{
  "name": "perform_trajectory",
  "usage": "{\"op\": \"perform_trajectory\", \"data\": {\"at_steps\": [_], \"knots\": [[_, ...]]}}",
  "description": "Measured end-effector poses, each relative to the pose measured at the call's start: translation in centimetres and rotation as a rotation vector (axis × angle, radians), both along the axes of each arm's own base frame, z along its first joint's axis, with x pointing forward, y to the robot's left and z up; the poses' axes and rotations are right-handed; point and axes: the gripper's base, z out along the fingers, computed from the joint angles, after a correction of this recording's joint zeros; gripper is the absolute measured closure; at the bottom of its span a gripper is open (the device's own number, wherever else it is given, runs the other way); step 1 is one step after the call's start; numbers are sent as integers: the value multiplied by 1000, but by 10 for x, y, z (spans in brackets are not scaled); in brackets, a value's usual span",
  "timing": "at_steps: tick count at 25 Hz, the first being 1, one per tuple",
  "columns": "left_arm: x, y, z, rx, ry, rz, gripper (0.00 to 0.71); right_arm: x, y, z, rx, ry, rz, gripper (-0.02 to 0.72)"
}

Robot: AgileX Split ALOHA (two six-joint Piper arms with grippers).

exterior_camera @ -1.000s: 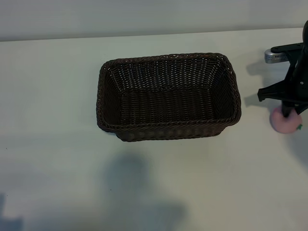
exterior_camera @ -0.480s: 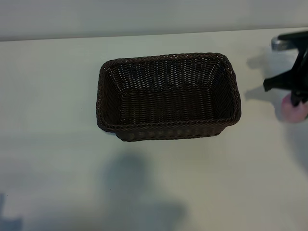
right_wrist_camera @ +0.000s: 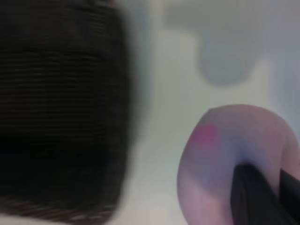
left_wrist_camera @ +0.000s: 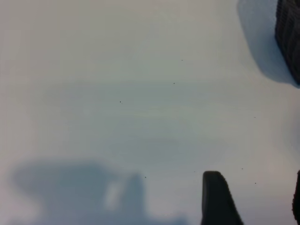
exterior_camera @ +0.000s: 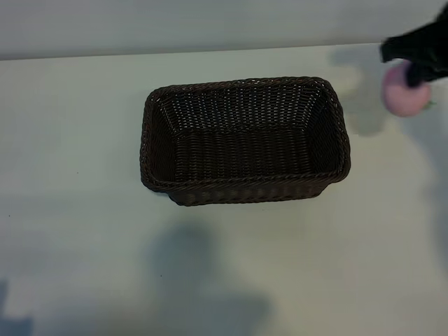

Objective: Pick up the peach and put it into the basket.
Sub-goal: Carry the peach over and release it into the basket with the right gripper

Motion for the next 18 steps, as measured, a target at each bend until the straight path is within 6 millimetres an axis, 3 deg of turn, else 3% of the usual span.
{"op": "perform_trajectory", "data": {"at_steps": [3, 9, 16, 18], "knots": [[0, 0, 0, 0, 0, -7, 306, 3, 30, -3, 14, -7, 92, 663], [0, 0, 0, 0, 0, -7, 306, 18, 80, -37, 1, -15, 230, 664], [0, 0, 0, 0, 0, -7, 306, 39, 101, -86, -21, 10, 266, 657], [0, 0, 0, -1, 0, -7, 306, 43, 102, -94, -24, 19, 266, 617]]}}
